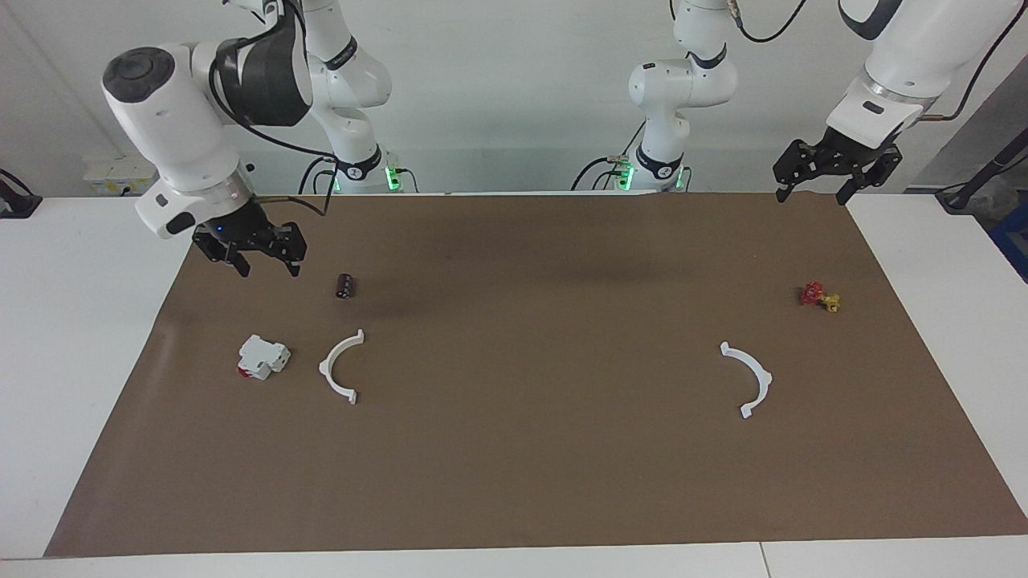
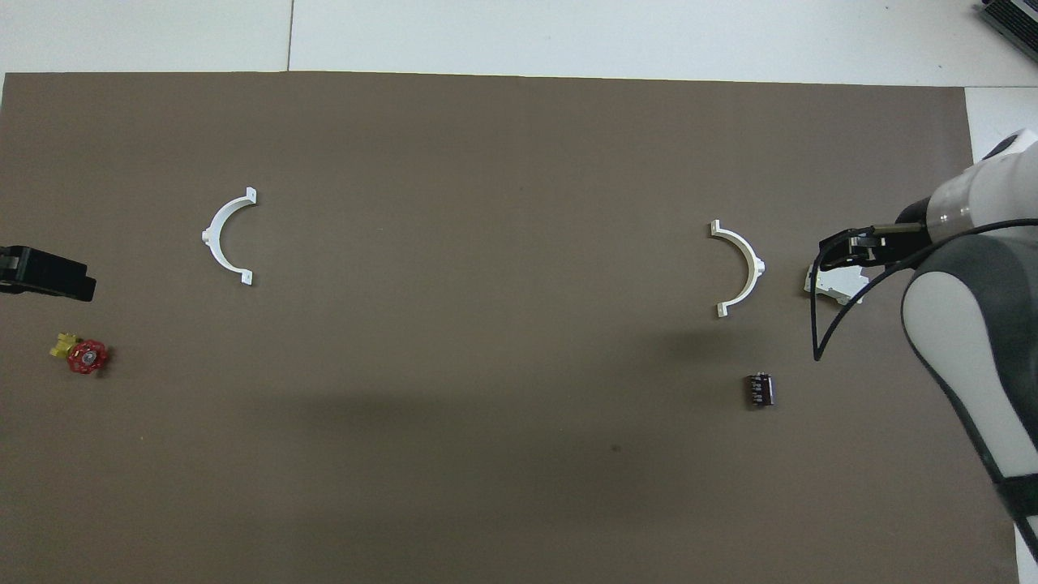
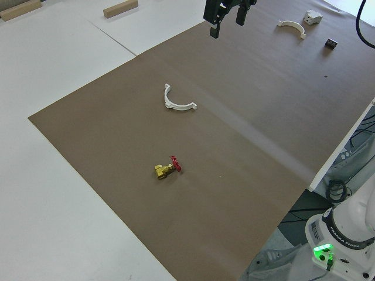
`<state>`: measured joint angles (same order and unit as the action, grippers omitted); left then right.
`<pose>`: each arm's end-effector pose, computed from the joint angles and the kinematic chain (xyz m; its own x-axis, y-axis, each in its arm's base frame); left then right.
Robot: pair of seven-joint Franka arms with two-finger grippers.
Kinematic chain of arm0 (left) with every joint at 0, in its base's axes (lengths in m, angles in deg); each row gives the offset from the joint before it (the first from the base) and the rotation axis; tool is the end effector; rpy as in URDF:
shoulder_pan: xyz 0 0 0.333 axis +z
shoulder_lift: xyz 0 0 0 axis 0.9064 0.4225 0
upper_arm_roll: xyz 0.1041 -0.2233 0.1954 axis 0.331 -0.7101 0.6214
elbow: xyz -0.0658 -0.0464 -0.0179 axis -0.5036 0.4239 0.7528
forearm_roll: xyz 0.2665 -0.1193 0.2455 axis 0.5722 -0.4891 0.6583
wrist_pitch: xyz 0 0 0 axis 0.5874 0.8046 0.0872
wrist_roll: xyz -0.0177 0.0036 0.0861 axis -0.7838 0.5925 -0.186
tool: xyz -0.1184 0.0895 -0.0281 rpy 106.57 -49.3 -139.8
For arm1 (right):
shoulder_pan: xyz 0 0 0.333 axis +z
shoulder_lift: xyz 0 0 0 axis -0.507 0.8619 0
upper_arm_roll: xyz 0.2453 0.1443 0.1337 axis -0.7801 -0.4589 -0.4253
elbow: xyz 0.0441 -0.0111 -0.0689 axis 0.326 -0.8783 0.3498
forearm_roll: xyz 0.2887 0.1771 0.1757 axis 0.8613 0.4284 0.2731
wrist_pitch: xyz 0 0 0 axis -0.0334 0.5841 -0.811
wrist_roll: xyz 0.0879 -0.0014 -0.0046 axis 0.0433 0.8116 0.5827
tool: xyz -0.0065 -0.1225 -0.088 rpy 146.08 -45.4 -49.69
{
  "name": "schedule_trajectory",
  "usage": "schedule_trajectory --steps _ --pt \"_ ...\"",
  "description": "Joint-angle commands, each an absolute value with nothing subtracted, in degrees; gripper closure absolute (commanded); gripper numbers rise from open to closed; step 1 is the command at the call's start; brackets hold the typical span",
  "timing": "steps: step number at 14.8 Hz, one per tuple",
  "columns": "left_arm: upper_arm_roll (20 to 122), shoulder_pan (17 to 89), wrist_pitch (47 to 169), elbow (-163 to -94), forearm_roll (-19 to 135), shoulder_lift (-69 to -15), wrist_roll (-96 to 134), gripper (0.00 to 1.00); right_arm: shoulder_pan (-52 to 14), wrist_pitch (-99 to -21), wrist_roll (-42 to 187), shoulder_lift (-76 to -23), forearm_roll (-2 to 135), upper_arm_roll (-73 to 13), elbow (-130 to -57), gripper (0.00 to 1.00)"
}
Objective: Assemble drain pipe with both arms
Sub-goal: 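Reach the right gripper down to the white half-ring nearest it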
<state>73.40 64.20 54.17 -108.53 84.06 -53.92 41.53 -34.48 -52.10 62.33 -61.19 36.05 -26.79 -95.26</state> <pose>0.5189 -0.0108 0.5962 0.9883 -0.1459 -0.0437 -0.1461 -0.9893 -0.0022 0.5700 -0.0004 0.4480 0.9991 -0.0433 0.0033 -0.0433 -0.9991 -0.0030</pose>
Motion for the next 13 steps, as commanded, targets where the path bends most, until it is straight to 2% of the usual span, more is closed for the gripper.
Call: schedule_trajectory --steps 1,6,9,13 --pt "73.2 64.4 54.1 -110.1 85.0 -55.4 41.0 0.0 -34.3 -57.5 59.4 -58.4 35.4 -27.0 -97.4 0.19" --pt "73.2 64.4 54.1 -110.1 85.1 -55.4 41.0 0.0 -31.7 -72.8 49.1 -53.2 33.9 -27.0 -103.4 0.22" --pt "73.2 64.4 54.1 -110.1 85.0 -55.4 41.0 0.0 -32.3 -76.6 44.5 -49.5 33.9 -27.0 -103.7 0.23" --pt "73.2 64.4 54.1 -110.1 85.1 -55.4 41.0 0.0 -31.3 -78.2 38.7 -48.9 33.9 -27.0 -106.1 0.23"
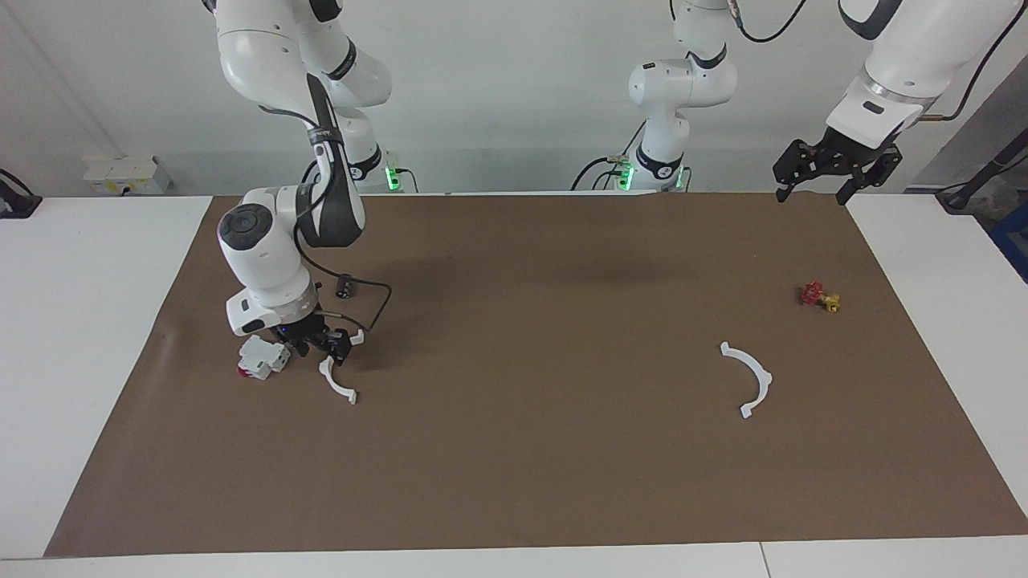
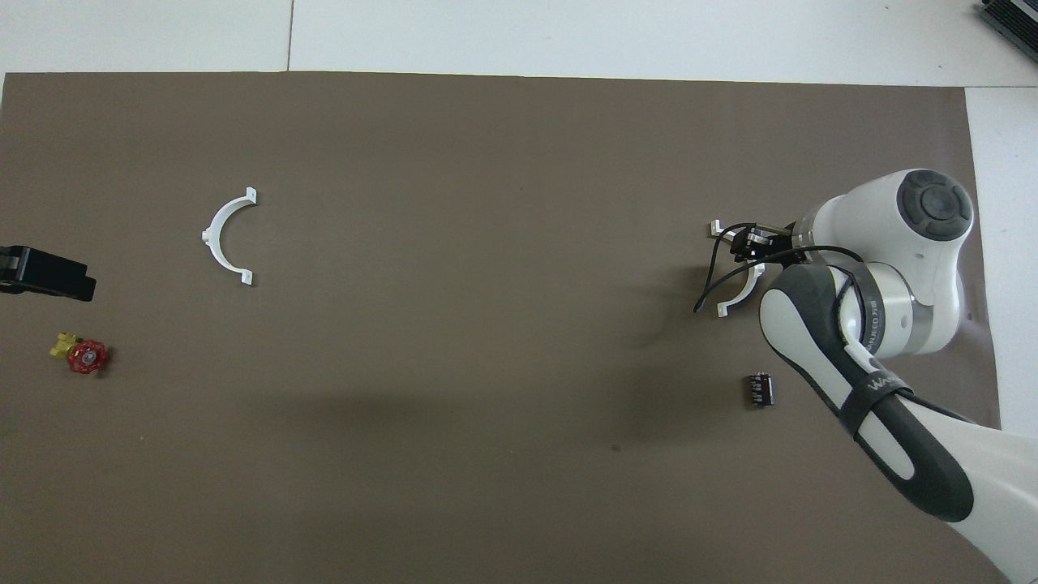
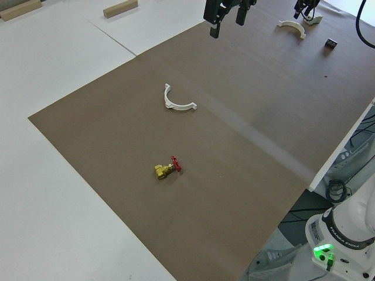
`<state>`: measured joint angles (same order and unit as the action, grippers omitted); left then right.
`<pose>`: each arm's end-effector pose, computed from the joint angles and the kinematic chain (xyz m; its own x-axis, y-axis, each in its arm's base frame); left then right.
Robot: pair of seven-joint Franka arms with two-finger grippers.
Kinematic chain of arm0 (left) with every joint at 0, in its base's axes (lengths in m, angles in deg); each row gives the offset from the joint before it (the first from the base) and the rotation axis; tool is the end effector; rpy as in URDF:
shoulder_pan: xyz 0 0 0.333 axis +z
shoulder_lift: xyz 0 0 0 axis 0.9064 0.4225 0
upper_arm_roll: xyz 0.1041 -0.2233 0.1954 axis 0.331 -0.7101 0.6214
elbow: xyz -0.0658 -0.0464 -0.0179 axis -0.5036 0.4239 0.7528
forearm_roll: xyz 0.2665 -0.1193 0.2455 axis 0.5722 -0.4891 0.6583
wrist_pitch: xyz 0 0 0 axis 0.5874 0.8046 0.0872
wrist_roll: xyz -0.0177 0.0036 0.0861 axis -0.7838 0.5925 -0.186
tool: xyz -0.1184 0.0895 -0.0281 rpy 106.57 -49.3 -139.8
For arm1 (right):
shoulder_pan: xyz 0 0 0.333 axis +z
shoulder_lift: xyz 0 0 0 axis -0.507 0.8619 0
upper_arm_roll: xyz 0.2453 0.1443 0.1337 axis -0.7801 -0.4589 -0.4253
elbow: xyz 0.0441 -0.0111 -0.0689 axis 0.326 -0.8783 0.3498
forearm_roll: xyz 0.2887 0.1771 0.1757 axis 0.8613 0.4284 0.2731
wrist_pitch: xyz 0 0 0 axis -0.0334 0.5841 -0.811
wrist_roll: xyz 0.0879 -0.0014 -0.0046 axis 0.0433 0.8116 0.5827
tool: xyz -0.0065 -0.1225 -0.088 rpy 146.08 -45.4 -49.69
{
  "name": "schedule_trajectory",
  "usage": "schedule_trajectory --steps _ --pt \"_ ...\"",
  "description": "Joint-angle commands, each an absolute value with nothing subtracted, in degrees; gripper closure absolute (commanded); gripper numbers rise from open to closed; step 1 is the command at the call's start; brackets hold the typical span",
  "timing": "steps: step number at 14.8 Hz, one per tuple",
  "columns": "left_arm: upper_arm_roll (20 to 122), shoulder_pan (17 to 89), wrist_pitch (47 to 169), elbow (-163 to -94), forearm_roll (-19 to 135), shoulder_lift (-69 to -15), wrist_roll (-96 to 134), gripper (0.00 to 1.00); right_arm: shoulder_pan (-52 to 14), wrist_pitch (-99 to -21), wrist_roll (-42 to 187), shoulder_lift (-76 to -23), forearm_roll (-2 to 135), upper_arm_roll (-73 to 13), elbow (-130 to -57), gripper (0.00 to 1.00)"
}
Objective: Assemble drain pipe with both arms
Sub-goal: 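Grasp the white half-ring and carry it toward the mat's center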
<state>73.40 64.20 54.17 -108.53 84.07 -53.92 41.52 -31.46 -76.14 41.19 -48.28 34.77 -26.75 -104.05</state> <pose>0.5189 -0.0108 0.5962 0.9884 -0.1457 -0.0437 -0.1460 -0.9893 -0.0024 0.5990 0.0296 0.2843 0.9392 -0.3411 0.0405 -0.3406 -0.9400 -0.0196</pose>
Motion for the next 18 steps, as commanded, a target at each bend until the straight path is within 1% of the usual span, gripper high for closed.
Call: schedule_trajectory --steps 1,3,5,6,7,13,15,16,18 --pt "73.2 64.4 54.1 -110.1 85.0 -55.4 41.0 0.0 -31.4 -79.4 38.7 -48.6 33.9 -27.0 -107.3 0.23" --pt "73.2 64.4 54.1 -110.1 85.0 -55.4 41.0 0.0 -32.0 -82.3 39.4 -48.2 33.9 -27.0 -109.3 0.23" --pt "73.2 64.4 54.1 -110.1 85.0 -55.4 41.0 0.0 -32.2 -82.7 39.5 -48.2 33.9 -27.0 -109.7 0.25" --pt "73.2 64.4 54.1 -110.2 85.0 -55.4 41.0 0.0 -32.2 -82.5 39.4 -48.2 33.9 -27.0 -109.7 0.29" --pt "73.2 64.4 54.1 -110.1 85.0 -55.4 41.0 0.0 -32.4 -82.2 39.0 -48.3 33.9 -27.0 -109.7 0.36" --pt "73.2 64.4 54.1 -110.1 85.0 -55.4 41.0 0.0 -32.5 -81.5 38.9 -48.5 33.9 -27.0 -110.2 0.86" --pt "73.2 64.4 54.1 -110.1 85.0 -55.4 41.0 0.0 -32.5 -81.0 38.9 -48.5 33.9 -27.0 -110.1 0.97" --pt "73.2 64.4 54.1 -110.1 85.0 -55.4 41.0 0.0 -32.5 -80.5 38.9 -48.5 33.9 -27.0 -110.0 1.0" --pt "73.2 64.4 54.1 -110.1 85.0 -55.4 41.0 0.0 -31.8 -79.2 38.9 -48.5 33.9 -27.0 -109.2 1.0"
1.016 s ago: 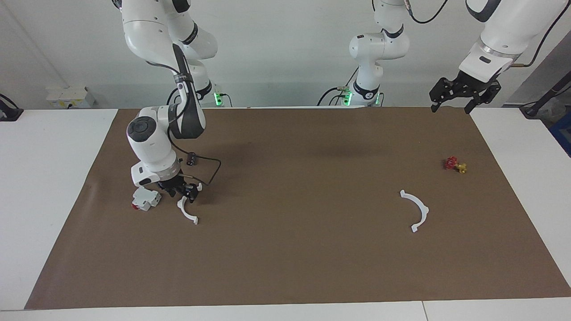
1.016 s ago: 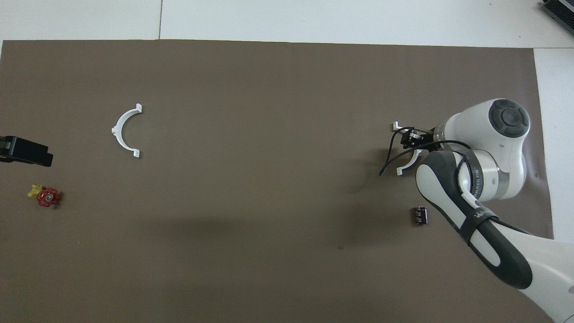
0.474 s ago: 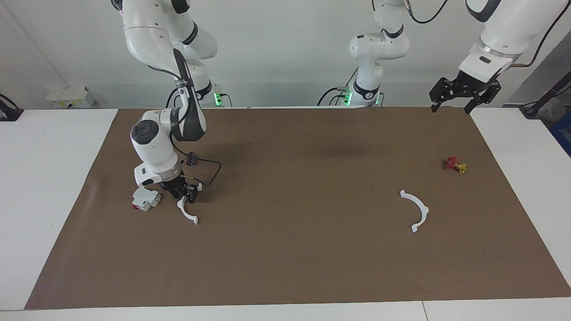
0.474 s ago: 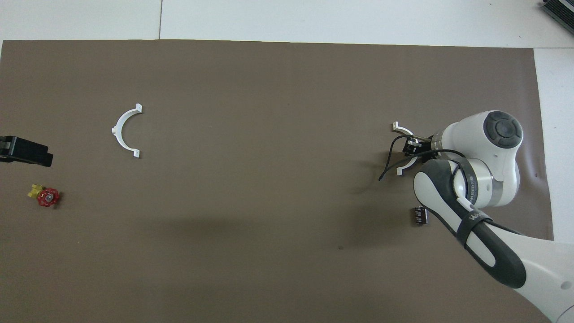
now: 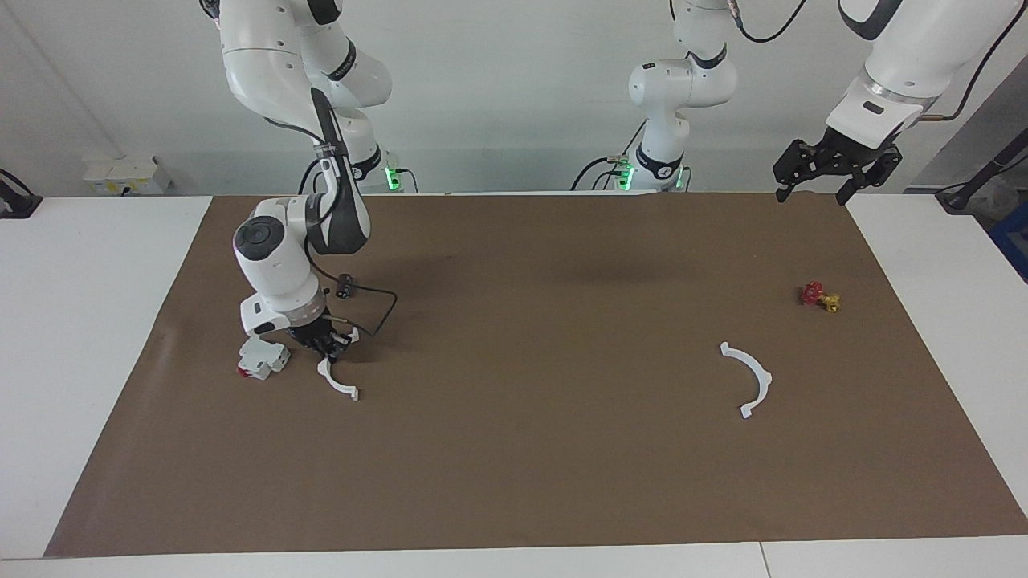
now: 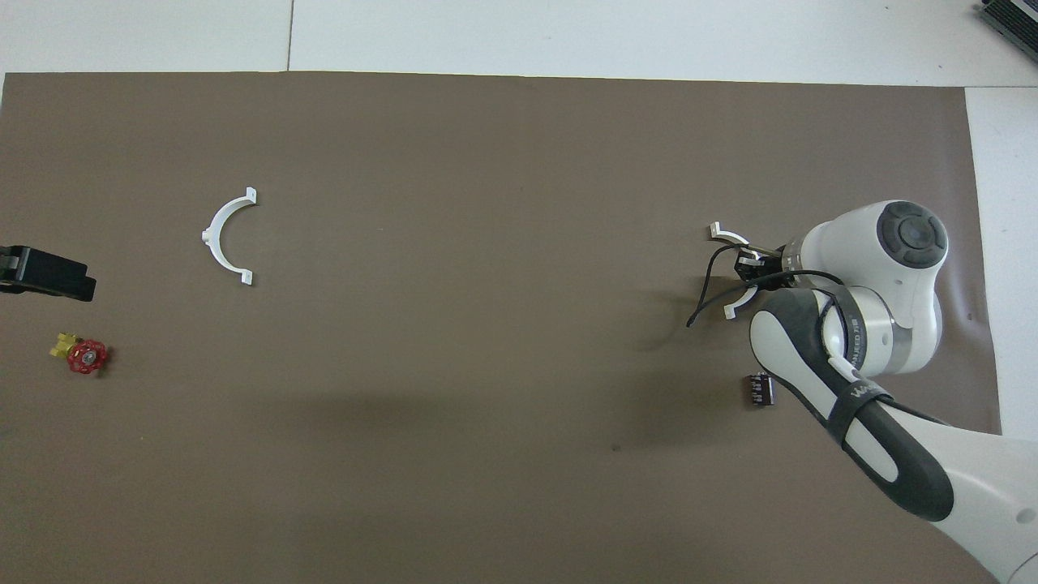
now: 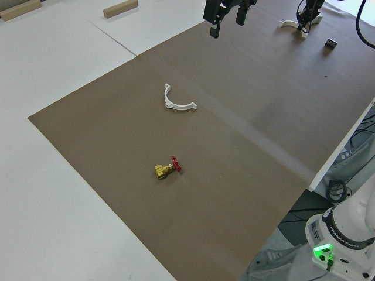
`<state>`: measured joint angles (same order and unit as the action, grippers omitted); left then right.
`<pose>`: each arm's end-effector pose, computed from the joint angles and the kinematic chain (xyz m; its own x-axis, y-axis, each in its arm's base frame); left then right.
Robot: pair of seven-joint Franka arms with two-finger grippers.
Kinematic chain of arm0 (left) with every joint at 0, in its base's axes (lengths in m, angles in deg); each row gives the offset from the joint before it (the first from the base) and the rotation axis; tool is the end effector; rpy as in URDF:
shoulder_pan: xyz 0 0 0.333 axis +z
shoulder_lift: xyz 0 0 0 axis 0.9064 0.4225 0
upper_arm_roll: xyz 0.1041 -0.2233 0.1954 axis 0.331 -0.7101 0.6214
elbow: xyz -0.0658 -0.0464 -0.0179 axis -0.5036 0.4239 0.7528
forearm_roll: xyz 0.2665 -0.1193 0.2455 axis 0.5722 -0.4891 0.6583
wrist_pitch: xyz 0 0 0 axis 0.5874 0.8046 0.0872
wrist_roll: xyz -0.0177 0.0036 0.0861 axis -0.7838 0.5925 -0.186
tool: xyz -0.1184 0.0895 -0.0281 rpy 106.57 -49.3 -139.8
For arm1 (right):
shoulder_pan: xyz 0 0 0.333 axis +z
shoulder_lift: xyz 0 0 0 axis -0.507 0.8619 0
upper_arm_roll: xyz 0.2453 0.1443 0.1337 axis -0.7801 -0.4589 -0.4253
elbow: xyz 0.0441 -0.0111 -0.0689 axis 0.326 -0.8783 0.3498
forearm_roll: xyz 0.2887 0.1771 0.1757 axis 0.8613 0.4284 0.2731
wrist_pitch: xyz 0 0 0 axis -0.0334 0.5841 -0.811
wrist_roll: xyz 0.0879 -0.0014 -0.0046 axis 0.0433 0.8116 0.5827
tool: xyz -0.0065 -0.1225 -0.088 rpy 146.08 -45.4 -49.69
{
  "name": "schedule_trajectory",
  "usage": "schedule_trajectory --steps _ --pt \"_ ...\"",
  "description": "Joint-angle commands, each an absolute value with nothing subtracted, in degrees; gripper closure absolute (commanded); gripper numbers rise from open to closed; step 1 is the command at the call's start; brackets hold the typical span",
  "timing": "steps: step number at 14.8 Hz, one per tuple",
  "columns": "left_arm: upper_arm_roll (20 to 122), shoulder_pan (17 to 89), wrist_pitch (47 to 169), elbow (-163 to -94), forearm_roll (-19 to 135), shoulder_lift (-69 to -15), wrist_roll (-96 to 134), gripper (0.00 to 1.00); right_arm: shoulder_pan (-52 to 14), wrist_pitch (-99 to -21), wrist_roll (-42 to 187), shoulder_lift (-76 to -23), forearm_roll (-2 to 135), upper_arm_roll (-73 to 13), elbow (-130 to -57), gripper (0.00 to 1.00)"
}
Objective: Assemble drain pipe with both arms
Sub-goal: 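Grasp the white half-ring and carry it toward the mat's center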
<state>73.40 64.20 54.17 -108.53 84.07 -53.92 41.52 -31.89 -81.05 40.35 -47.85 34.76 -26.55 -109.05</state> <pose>0.5189 -0.0108 0.5962 0.9884 -0.1457 -0.0437 -0.1460 -0.9893 -0.0024 0.5815 0.0233 0.2511 0.9311 -0.3634 0.0315 -0.3631 -0.9316 -0.0172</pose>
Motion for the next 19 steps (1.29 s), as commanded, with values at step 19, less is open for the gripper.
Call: schedule_trajectory --steps 19 --pt "73.2 64.5 54.1 -110.1 85.0 -55.4 41.0 0.0 -5.3 -70.7 12.6 -43.8 33.9 -27.1 -91.8 1.0"
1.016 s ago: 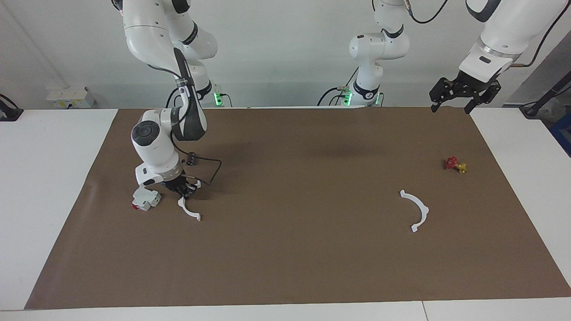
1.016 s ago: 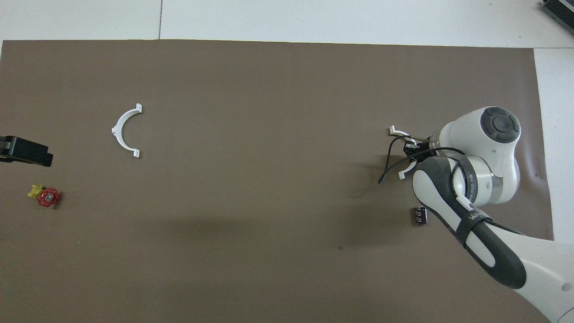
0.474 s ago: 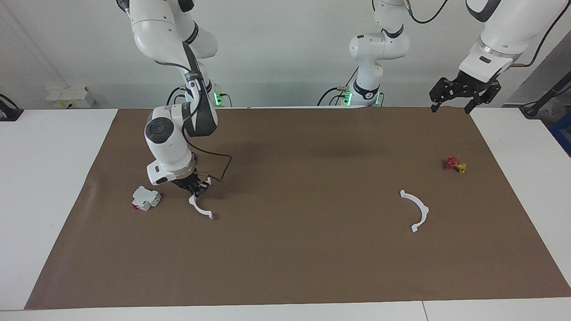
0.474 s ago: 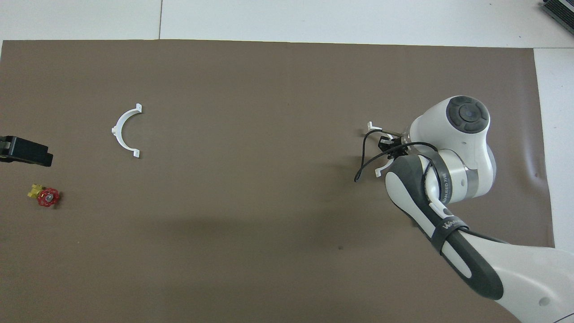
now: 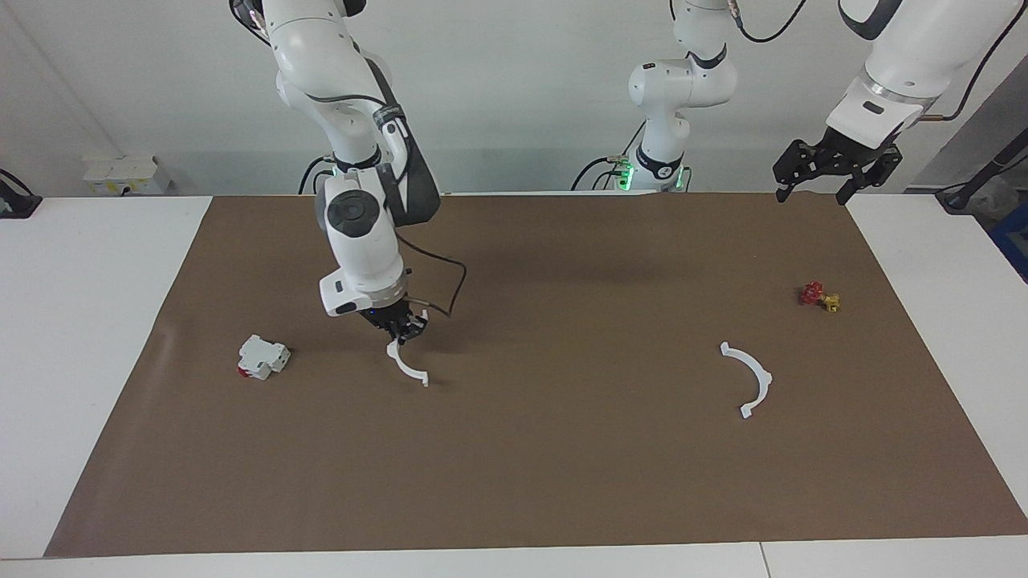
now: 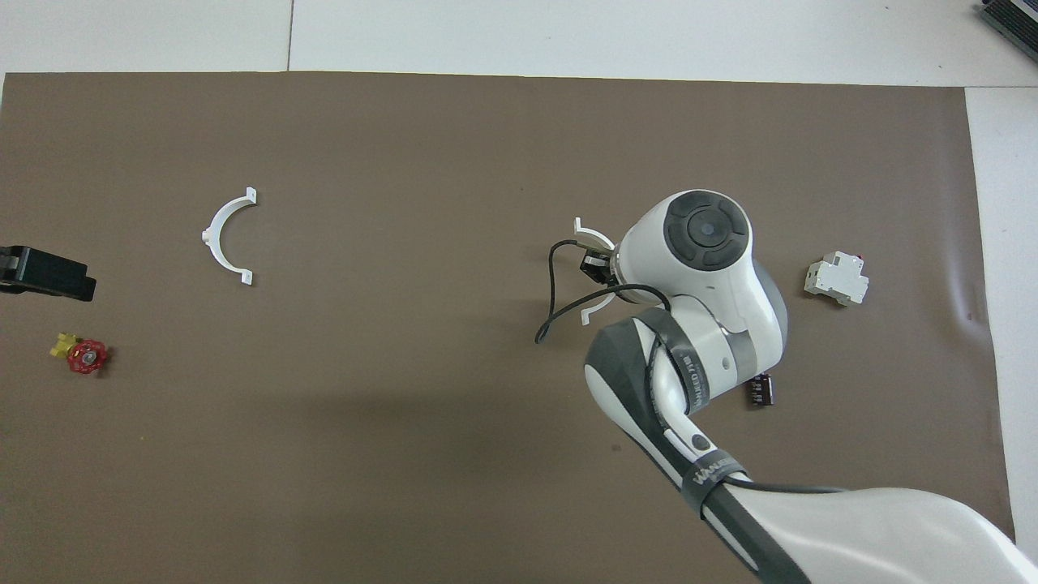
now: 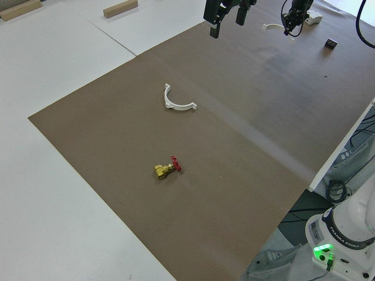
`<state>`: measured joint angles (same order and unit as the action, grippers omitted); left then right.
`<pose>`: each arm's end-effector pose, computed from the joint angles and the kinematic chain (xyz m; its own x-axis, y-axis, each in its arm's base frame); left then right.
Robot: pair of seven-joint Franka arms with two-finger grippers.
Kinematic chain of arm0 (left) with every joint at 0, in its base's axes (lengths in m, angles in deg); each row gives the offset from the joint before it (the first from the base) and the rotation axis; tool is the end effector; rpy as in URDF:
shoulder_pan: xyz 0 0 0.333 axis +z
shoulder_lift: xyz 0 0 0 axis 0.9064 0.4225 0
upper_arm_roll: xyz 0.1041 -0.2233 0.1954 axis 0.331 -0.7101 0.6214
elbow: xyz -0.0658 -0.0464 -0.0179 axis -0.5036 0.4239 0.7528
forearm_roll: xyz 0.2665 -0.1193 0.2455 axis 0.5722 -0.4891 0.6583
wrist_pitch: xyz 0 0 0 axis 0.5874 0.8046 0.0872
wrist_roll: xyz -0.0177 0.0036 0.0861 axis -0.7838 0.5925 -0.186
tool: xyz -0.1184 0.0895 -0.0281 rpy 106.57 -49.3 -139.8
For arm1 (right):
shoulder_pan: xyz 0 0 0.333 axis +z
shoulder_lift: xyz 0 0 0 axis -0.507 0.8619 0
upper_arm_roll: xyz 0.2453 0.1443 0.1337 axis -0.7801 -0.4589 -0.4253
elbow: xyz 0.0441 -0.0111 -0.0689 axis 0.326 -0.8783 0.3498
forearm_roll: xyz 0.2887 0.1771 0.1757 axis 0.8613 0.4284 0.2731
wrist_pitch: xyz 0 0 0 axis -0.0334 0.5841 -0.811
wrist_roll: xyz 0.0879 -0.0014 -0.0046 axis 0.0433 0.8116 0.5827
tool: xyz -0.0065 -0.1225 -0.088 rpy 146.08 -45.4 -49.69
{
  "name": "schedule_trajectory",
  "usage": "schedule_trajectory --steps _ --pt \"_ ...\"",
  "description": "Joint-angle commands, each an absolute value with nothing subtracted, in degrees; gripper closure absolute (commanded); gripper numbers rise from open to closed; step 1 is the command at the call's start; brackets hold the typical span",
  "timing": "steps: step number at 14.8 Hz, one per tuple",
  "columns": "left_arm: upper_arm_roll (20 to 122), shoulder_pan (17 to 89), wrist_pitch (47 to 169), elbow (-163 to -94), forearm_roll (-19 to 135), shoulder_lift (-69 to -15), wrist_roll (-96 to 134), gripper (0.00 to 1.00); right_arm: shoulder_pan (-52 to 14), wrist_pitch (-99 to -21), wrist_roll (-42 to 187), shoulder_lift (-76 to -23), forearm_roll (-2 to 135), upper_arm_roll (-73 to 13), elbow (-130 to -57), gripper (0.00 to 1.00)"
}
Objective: Assemble drain pipe with both arms
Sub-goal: 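Grasp the white half-ring and carry it toward the mat's center, then lower the half-ring onto the mat center and open the right gripper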
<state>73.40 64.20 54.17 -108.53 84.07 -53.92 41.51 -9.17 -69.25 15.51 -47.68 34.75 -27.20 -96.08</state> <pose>0.5189 -0.0108 0.5962 0.9884 -0.1456 -0.0437 -0.1458 -0.9893 -0.0024 0.5638 0.2679 0.3280 0.9194 -0.3918 0.0329 -0.3904 -0.9197 -0.0422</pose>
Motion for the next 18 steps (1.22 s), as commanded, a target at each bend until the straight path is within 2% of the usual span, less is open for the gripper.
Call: schedule_trajectory --steps 1,3,5,9,12,18 --pt "73.2 64.4 54.0 -110.1 85.0 -55.4 41.0 0.0 -3.3 -71.5 11.9 -41.6 34.0 -27.1 -89.1 1.0" --pt "73.2 64.4 54.1 -110.1 85.1 -55.4 41.0 0.0 -1.2 -71.7 11.2 -37.4 34.7 -27.3 -83.9 1.0" --pt "73.2 64.4 54.1 -110.2 85.0 -55.4 41.0 0.0 -0.5 -71.8 10.0 -35.8 34.7 -27.6 -81.8 1.0" --pt "73.2 64.4 54.1 -110.2 85.0 -55.4 41.0 0.0 1.1 -75.8 8.5 -33.6 34.8 -27.6 -82.0 1.0" --pt "73.2 64.5 53.9 -110.1 85.0 -55.4 41.1 0.0 2.9 -76.0 3.6 -31.8 34.1 -27.6 -81.8 1.0" --pt "72.9 64.0 52.0 -110.3 85.0 -55.8 41.3 0.0 3.0 -78.8 1.1 -31.4 34.1 -27.6 -82.8 1.0"
